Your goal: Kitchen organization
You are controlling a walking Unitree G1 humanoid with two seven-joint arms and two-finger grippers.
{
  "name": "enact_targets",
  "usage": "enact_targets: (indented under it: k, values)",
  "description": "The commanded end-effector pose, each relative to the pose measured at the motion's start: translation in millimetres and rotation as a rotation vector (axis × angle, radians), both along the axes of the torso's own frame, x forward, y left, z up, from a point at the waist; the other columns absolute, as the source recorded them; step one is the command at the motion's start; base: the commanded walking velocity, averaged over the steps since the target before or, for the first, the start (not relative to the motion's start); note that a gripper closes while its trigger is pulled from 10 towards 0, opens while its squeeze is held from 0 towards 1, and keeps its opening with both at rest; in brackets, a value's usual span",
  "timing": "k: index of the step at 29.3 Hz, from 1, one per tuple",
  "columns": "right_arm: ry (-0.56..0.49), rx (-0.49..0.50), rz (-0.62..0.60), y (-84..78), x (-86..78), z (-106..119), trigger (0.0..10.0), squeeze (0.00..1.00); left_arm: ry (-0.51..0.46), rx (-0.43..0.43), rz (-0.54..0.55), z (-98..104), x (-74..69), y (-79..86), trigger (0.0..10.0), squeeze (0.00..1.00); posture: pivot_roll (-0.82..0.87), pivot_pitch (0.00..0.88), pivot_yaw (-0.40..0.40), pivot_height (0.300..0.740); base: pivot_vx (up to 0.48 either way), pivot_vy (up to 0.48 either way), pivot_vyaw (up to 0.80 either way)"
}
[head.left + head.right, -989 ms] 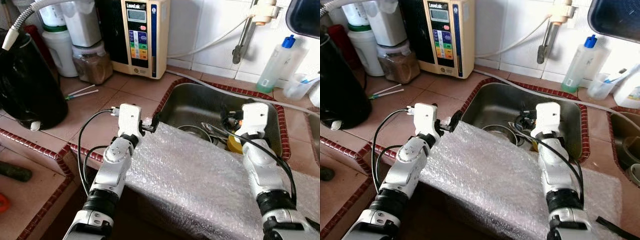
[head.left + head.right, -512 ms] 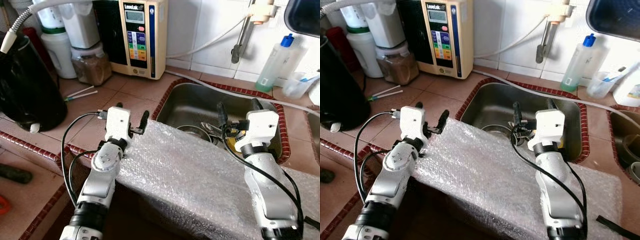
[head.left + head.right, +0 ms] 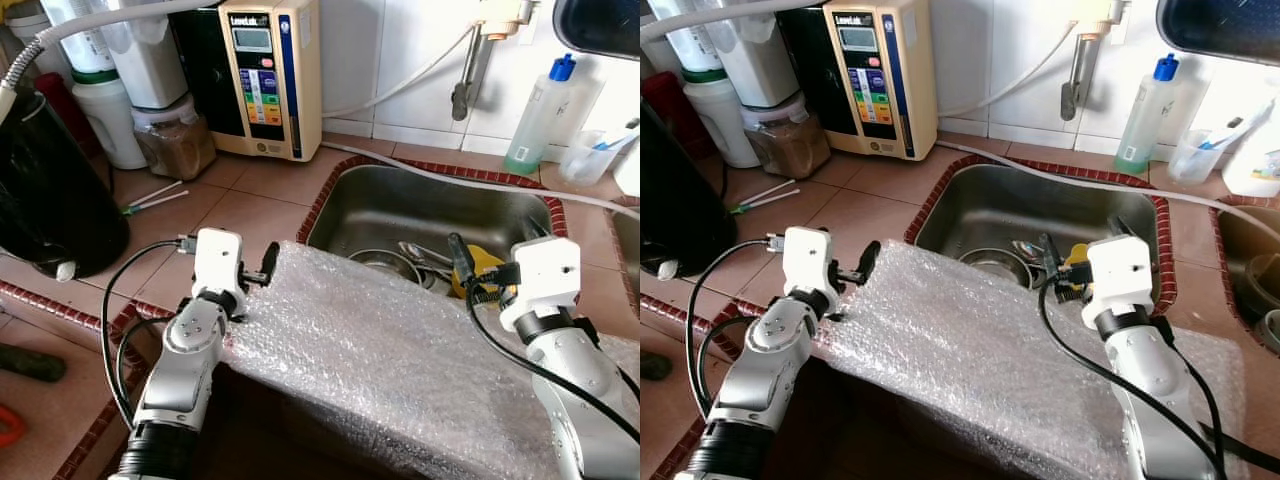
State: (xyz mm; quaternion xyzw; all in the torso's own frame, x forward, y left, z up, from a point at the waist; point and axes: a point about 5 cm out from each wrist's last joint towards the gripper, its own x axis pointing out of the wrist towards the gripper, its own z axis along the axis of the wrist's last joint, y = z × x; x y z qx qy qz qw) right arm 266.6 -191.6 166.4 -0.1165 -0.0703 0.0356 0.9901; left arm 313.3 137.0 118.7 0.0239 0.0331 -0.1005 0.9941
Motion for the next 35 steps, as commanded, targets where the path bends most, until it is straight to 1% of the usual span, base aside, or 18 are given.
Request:
enact_targets:
  k: [1,4,6,7,8,11,12,14,17,18,21,24,28,29,30,35]
  values:
    - [0.000,0.000,-0.029,1.2,2.8,1.4,10.0,0.00,-0.020,-0.011,0.004,8.2,1.4,1.1,10.0,0.00,0.00,0.000,0.010,0.740,0.000,0.000,-0.80]
    - [0.007,0.054,-0.047,6.9,6.8,0.6,10.0,0.00,-0.035,0.007,0.003,7.6,-0.1,4.1,10.0,0.00,0.00,0.000,0.001,0.740,0.000,0.000,-0.80]
    - [0.010,0.071,-0.050,11.5,9.1,-1.4,10.0,0.00,-0.011,-0.011,-0.020,4.5,-3.5,2.9,10.0,0.00,0.01,0.000,0.015,0.740,0.000,0.000,-0.80]
    - [0.010,0.071,-0.050,11.5,9.1,-1.4,10.0,0.00,-0.011,-0.011,-0.020,4.5,-3.5,2.9,10.0,0.00,0.01,0.000,0.015,0.740,0.000,0.000,-0.80]
    - [0.024,0.087,-0.048,14.0,9.7,-5.1,10.0,0.00,0.006,0.002,-0.042,2.3,-7.3,-0.2,10.0,0.00,0.01,0.000,0.031,0.740,0.000,0.000,-0.80]
    - [0.035,0.091,-0.038,15.9,9.3,-7.2,10.0,0.00,0.016,0.019,-0.047,0.5,-9.7,-2.3,10.0,0.00,0.00,0.000,0.043,0.740,0.000,0.000,-0.80]
    - [0.041,0.072,-0.008,19.0,7.9,-7.7,10.0,0.00,0.049,-0.020,-0.030,-4.0,-11.1,-1.4,10.0,0.00,-0.01,0.000,0.050,0.740,0.000,0.000,-0.80]
    - [0.042,0.055,0.009,20.4,8.2,-7.0,10.0,0.00,0.064,-0.047,-0.005,-5.2,-9.5,2.3,10.0,0.00,-0.02,0.000,0.051,0.740,0.000,0.000,-0.80]
    - [0.031,0.043,0.020,21.4,9.9,-4.3,10.0,0.00,0.055,-0.048,0.006,-3.4,-6.7,5.5,10.0,0.00,-0.03,0.000,0.050,0.740,0.000,0.000,-0.80]
    - [0.013,0.049,0.013,21.8,13.3,-0.3,10.0,0.00,0.054,-0.052,0.017,-2.0,-4.8,7.2,10.0,0.00,-0.03,0.000,0.044,0.740,0.000,0.000,-0.80]
    - [-0.031,0.096,-0.027,23.3,21.2,9.2,10.0,0.00,0.036,-0.041,0.014,2.0,-4.5,3.0,10.0,0.00,-0.03,0.000,0.031,0.740,0.000,0.000,0.00]
    - [-0.043,0.111,-0.047,26.4,23.5,10.5,10.0,0.00,0.013,-0.029,0.007,5.6,-5.9,-1.0,10.0,0.00,-0.04,0.000,0.023,0.740,0.000,0.000,0.00]
    - [-0.057,0.090,-0.048,30.2,23.6,10.5,10.0,0.00,-0.019,-0.004,0.010,9.7,-6.8,-1.5,10.0,0.00,-0.04,0.000,0.020,0.740,0.000,0.000,0.00]
    - [-0.060,0.082,-0.042,32.2,22.5,10.4,10.0,0.00,-0.054,0.019,0.013,14.7,-6.6,-0.6,10.0,0.00,-0.04,0.000,0.021,0.740,0.000,0.000,0.00]
    - [-0.059,0.083,-0.039,32.6,22.0,10.2,10.0,0.00,-0.064,0.027,0.011,16.7,-6.5,-0.2,10.0,0.00,-0.04,0.000,0.022,0.740,0.000,0.000,0.00]
    - [-0.048,0.072,-0.039,30.6,21.8,8.7,10.0,0.00,-0.072,0.023,0.000,20.9,-5.3,0.0,10.0,0.00,-0.04,0.000,0.017,0.740,0.000,0.000,0.00]
